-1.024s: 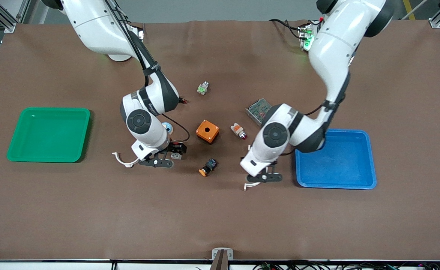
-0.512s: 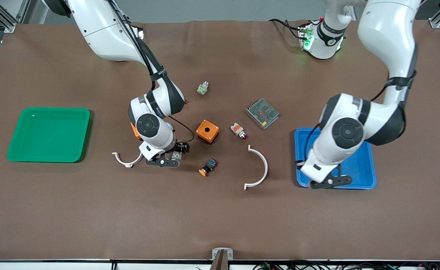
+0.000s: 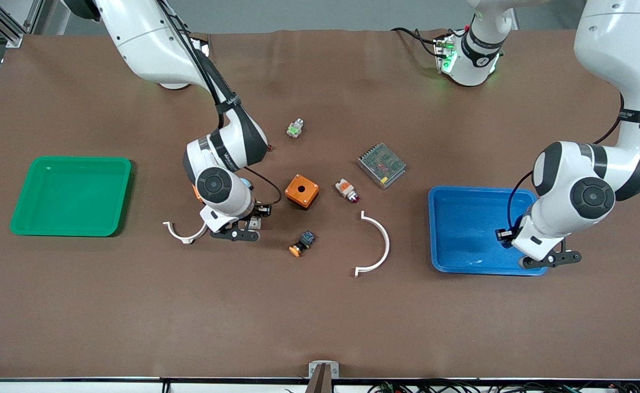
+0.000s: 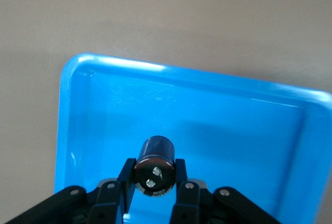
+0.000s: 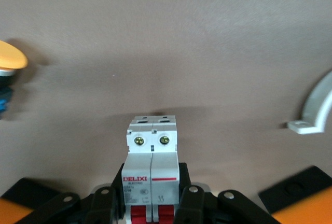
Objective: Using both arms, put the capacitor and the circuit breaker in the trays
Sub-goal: 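Carry the capacitor to the blue tray while the right gripper carries the breaker, then lower the capacitor into the blue tray while the right gripper lowers the breaker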
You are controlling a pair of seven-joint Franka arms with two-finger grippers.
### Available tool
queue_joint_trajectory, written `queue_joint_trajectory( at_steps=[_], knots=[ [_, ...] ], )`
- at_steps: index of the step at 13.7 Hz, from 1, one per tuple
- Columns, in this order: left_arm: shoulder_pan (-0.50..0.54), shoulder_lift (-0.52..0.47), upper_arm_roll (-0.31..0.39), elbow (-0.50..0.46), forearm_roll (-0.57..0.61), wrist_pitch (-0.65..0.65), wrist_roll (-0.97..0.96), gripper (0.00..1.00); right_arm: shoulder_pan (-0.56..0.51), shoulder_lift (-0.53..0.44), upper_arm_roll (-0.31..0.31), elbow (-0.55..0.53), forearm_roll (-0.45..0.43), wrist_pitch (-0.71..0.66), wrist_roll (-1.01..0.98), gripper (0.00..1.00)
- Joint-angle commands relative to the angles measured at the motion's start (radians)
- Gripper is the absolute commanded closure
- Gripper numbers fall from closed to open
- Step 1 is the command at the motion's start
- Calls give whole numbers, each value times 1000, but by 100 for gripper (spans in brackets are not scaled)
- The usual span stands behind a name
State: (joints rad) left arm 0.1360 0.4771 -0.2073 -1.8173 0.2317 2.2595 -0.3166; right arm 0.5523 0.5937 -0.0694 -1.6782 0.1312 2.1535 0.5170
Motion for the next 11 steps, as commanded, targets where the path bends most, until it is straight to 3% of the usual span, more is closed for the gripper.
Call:
queue_joint_trajectory(
  at_steps=[1,4,6,9,10,11],
  knots=[
    [45,-31,-23,-129,14,98,-2,100,-66,-113,-3,50,-1,-200,-9,88],
    [51,-6,-24,-166,9,132,-2,98,-236,-198,-1,135,-18,-447,-163,88],
    [51,17,-26,-165,8,147,-2,94,-366,-238,-1,144,-34,-509,-283,88],
    [53,38,-38,-158,5,183,-2,85,-547,-256,-1,144,-134,-547,-476,87],
    [53,47,-40,-152,5,184,-2,68,-608,-253,-1,141,-136,-546,-550,87],
    [51,48,-41,-149,5,184,-2,41,-676,-246,-1,137,-136,-540,-634,86]
  ],
)
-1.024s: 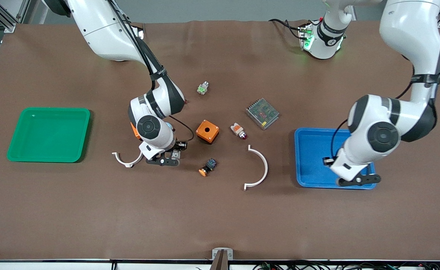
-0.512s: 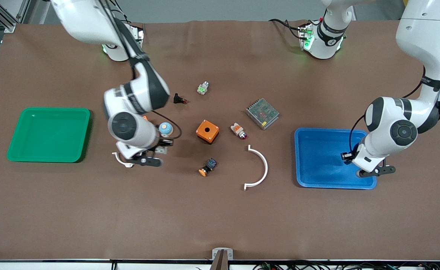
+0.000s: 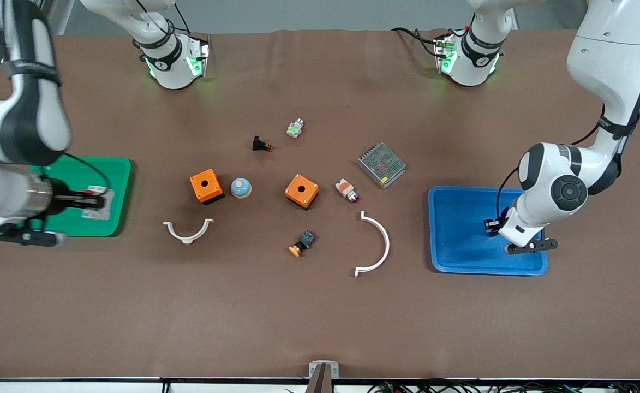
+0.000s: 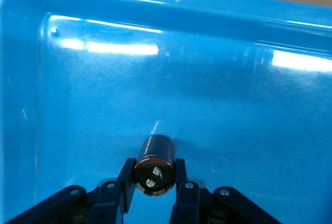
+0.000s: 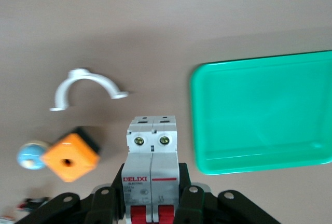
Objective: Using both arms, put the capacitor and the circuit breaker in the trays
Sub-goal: 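Lower the capacitor into the blue tray while the right gripper lowers the breaker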
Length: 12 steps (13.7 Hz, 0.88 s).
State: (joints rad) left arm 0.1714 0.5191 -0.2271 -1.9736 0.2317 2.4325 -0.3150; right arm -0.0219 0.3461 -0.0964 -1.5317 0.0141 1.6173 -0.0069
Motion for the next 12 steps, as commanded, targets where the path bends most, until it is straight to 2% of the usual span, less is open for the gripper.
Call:
queue_joint_trajectory(
  at_steps=[1,2,5,8,12],
  knots=[
    [14,-2,-21,12,5,11,-4,9,-157,7,26,-11,-20,4,-166,86],
    [13,-17,-23,12,3,8,-4,0,-206,16,26,-13,-20,7,-207,86],
    [13,-132,-28,13,3,-4,19,0,-308,42,26,-66,-39,96,-303,86],
    [13,-259,-34,27,3,-38,54,0,-351,31,26,-217,-78,271,-361,86],
    [11,-340,-69,192,1,-313,63,0,-371,34,26,-341,-85,481,-387,85]
  ],
)
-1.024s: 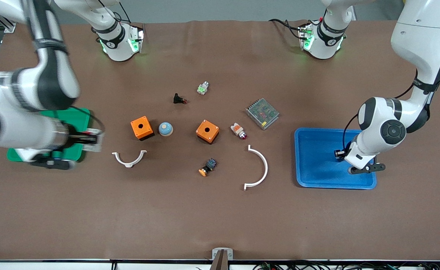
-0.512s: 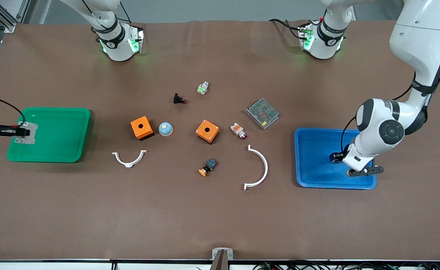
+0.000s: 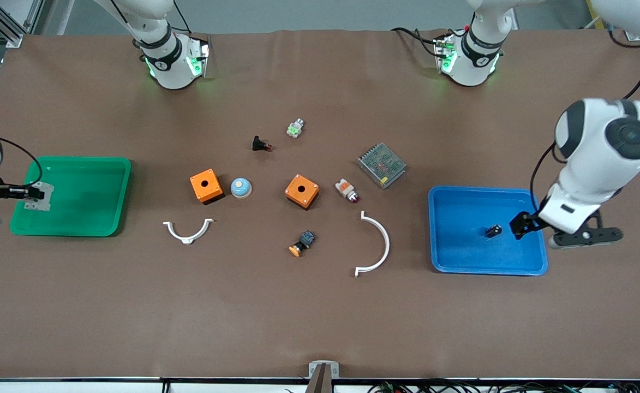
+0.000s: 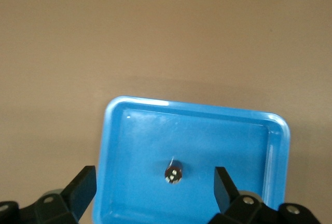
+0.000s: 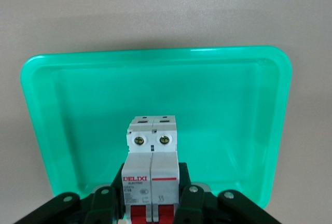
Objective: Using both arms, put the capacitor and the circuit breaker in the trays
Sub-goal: 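Open the left gripper over the blue tray while the right gripper releases the breaker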
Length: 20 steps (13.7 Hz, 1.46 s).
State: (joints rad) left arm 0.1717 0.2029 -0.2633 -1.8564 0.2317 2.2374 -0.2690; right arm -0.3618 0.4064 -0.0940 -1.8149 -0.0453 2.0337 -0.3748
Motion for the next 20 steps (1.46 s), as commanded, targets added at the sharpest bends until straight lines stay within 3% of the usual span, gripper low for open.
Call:
queue_joint_trajectory(
  at_steps=[1,6,10,11,12,13,14,16,20],
  knots=[
    [11,-26,-45,129,0,-189,17,0,-34,-24,23,-78,-25,98,-25,85],
    [11,-27,-80,258,-3,-366,19,0,-63,-20,27,-250,-24,339,-39,84],
    [8,-28,-82,312,-46,-432,19,0,-63,-15,27,-264,-21,350,-39,82],
    [8,-28,-88,324,-46,-444,19,0,-63,-15,27,-264,-19,350,-39,74],
    [11,-30,-97,338,-46,-461,19,0,-63,-15,27,-262,-18,349,-39,50],
    [11,-30,-100,359,-46,-490,19,0,-63,-15,27,-259,-16,346,-38,8],
    [8,-30,-102,380,-46,-525,22,0,-62,-18,27,-253,-15,335,-36,0],
    [11,-39,-114,408,-48,-587,45,0,-52,-59,33,-218,-15,262,-36,0],
    [15,-92,-113,414,-71,-637,89,0,29,-173,59,-22,13,-123,12,1]
  ],
)
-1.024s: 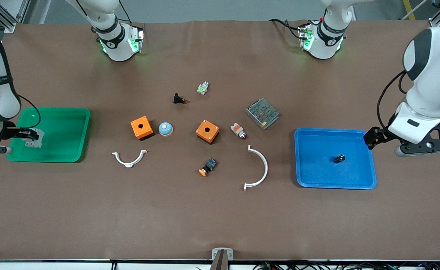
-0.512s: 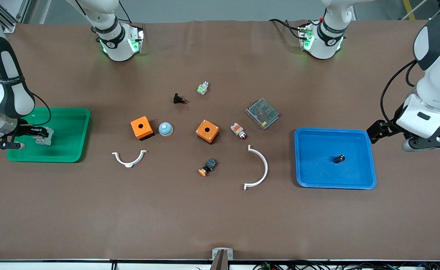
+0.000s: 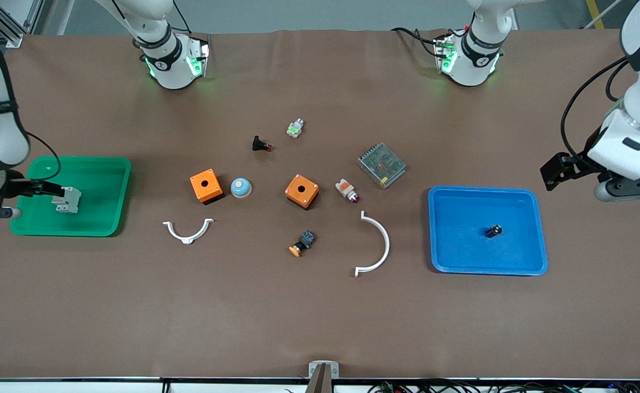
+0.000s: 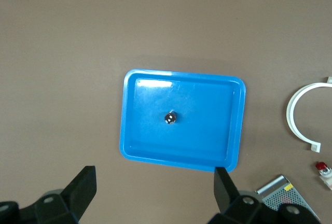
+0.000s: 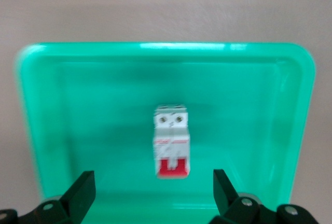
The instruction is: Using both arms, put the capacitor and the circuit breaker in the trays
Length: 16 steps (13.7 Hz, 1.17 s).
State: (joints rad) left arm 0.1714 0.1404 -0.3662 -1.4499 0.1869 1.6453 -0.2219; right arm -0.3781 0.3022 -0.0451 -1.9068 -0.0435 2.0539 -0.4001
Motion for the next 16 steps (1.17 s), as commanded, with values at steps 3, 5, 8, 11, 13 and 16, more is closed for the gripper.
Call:
queue_joint_trajectory(
  at_steps=[3,5,8,11,13,16],
  knots=[
    [-7,-77,57,5,-79,-90,128,0,148,-178,10,112,42,-294,205,1],
    [-119,-113,197,-16,-119,-114,159,0,224,-250,10,114,40,-351,315,1],
    [-173,-162,295,-64,-175,-137,203,0,260,-304,11,130,40,-363,349,0],
    [-187,-209,313,-121,-185,-134,208,0,289,-298,8,234,56,-435,353,0],
    [-199,-255,316,-154,-184,-134,193,0,301,-296,10,264,56,-439,385,0],
    [-199,-254,314,-159,-184,-131,191,0,324,-288,8,346,47,-437,394,0]
  ],
)
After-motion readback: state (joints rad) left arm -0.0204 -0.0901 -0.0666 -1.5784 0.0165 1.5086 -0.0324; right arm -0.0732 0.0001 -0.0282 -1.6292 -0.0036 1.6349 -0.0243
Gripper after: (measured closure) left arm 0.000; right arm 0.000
